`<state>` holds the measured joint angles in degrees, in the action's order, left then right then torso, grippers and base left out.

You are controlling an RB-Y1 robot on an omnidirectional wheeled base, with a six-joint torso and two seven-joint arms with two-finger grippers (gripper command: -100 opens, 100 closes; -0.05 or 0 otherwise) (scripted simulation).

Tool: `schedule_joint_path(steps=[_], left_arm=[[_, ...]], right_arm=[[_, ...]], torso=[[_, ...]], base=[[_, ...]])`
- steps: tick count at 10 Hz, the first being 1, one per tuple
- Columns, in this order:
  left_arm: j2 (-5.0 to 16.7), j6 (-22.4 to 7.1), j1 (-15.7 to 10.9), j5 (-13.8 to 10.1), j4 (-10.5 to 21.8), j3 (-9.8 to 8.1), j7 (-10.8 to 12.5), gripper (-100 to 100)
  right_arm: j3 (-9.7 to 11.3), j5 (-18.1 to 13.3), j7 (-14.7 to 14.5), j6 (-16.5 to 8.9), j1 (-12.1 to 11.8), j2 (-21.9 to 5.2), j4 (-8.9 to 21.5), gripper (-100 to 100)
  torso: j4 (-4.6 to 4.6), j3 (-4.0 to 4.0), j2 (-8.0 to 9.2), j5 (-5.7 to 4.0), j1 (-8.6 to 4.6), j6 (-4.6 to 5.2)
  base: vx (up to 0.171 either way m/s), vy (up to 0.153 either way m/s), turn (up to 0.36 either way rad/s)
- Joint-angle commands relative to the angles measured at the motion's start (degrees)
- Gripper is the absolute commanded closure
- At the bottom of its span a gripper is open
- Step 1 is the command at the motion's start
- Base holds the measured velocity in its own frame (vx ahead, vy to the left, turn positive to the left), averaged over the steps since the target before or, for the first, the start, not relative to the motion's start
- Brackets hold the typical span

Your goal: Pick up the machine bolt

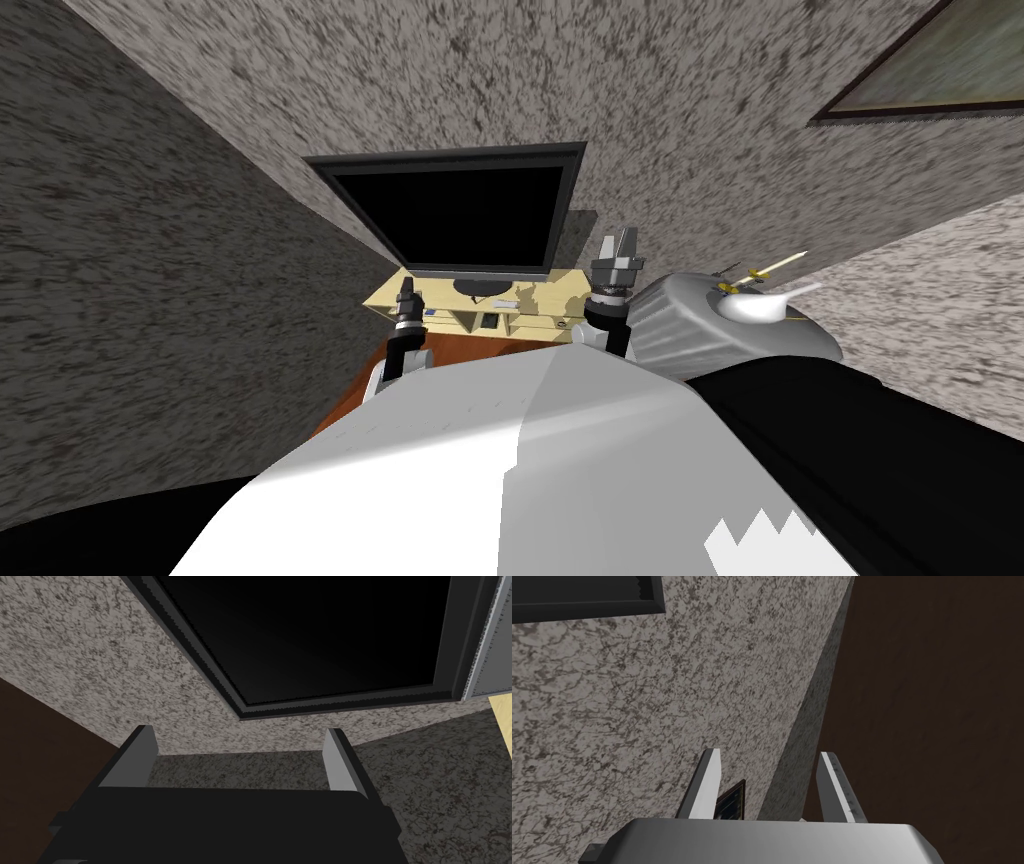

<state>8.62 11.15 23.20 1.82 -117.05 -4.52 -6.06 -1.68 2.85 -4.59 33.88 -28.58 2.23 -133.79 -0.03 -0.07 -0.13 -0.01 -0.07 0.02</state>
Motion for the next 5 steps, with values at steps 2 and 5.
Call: schedule_joint_path(steps=[2, 5], left_arm=[[0.6, -4.2, -2.0, 1.6, 2.0, -1.17, 0.4, -100], [1.2, -8.3, -4.8, 3.5, 5.7, -2.94, 1.1, -100]], right_arm=[[0.0, 0.0, 0.0, 0.0, 0.0, 0.0, 0.0, 0], [0.0, 0.0, 0.0, 0.0, 0.0, 0.0, 0.0, 0]], torso=[[0.01, 0.02, 0.03, 0.00, 0.01, -0.03], [0.01, 0.03, 0.06, 0.00, 0.02, -0.01]], base=[[0.018, -0.019, -0.060], [0.017, -0.019, -0.095]])
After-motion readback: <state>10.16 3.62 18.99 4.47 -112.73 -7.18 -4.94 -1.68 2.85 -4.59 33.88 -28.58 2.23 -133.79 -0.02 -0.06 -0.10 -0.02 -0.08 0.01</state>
